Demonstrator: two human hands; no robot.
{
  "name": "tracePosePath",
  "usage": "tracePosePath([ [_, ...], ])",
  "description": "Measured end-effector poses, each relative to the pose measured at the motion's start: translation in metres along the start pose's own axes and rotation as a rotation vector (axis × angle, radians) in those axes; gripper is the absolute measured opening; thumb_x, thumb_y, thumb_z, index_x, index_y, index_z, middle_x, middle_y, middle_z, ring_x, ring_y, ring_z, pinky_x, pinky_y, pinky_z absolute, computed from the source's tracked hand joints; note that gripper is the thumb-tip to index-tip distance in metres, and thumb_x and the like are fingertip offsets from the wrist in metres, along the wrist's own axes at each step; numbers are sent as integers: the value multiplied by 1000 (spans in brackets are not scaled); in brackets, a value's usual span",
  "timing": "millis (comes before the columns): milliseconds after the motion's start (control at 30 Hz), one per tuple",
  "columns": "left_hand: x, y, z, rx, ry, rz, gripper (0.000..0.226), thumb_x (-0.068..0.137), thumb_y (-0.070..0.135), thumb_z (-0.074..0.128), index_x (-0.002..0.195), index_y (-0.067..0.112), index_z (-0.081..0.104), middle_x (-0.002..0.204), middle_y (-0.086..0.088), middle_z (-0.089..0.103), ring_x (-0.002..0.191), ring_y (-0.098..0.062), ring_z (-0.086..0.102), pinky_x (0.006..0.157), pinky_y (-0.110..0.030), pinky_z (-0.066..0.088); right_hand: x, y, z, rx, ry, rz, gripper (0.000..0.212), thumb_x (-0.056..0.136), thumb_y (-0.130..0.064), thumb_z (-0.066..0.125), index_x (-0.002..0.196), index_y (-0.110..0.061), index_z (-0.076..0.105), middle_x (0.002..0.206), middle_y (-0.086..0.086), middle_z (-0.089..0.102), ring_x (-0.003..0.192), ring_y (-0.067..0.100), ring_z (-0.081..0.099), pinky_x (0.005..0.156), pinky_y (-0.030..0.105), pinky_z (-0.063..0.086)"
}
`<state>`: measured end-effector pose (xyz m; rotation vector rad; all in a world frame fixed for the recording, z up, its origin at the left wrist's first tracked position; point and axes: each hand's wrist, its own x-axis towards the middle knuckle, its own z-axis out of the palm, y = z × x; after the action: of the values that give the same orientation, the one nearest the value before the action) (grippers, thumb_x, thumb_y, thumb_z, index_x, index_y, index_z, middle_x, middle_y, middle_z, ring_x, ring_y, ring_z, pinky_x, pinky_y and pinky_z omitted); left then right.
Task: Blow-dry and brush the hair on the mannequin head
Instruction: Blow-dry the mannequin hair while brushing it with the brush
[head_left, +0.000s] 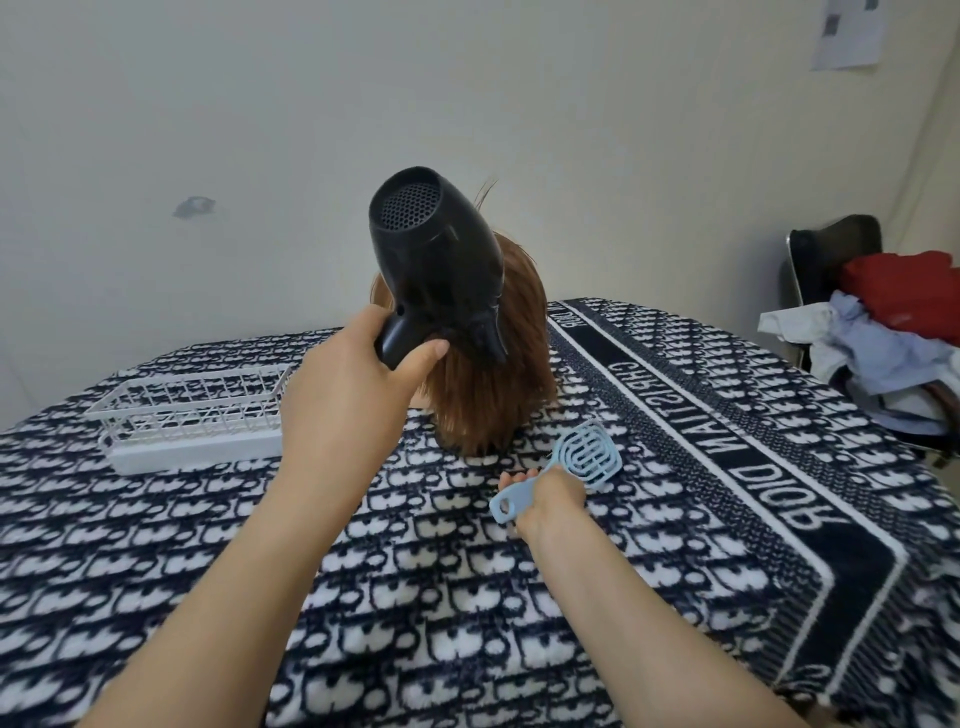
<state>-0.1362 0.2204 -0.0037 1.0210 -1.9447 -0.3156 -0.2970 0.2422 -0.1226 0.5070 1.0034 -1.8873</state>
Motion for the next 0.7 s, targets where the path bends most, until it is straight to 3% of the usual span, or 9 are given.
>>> tracePosePath([
  [133, 1, 0, -1, -83, -7, -19, 28, 89, 61, 66, 81, 38, 52, 70, 9, 68, 67, -22, 69, 61, -39, 53, -6, -5, 0, -33, -32, -48, 33, 105, -22, 39, 74, -12, 47, 69, 9, 39, 56, 23, 33, 47, 35, 40],
  [300, 7, -3, -4, -242, -43, -85, 27, 89, 57, 70, 88, 31, 62, 60, 11, 68, 47, -13, 63, 58, -40, 52, -7, -9, 2, -25, -49, -105, 29, 105, -22, 39, 79, -13, 48, 69, 10, 40, 55, 24, 35, 47, 35, 39],
  [433, 7, -2, 0, -194, -19, -65, 29, 89, 58, 70, 91, 30, 62, 63, 6, 68, 64, -24, 69, 66, -48, 58, -10, -5, 1, -90, -116, -132, 31, 105, -20, 39, 76, -14, 47, 66, 9, 39, 52, 23, 33, 47, 35, 38],
  [600, 2, 2, 1, -3, 99, 38, 29, 90, 61, 65, 88, 36, 50, 63, 12, 54, 61, -12, 53, 52, -32, 31, -8, -2, 3, -190, -159, -173, 29, 105, -21, 40, 78, -13, 48, 68, 10, 39, 53, 24, 35, 49, 37, 38],
  [700, 5, 2, 0, -123, 53, -5, 33, 89, 61, 67, 87, 30, 55, 67, 7, 62, 65, -25, 64, 58, -40, 46, -6, -7, 4, -212, -210, -165, 28, 105, -28, 40, 85, -11, 51, 72, 9, 42, 54, 24, 36, 51, 37, 37],
])
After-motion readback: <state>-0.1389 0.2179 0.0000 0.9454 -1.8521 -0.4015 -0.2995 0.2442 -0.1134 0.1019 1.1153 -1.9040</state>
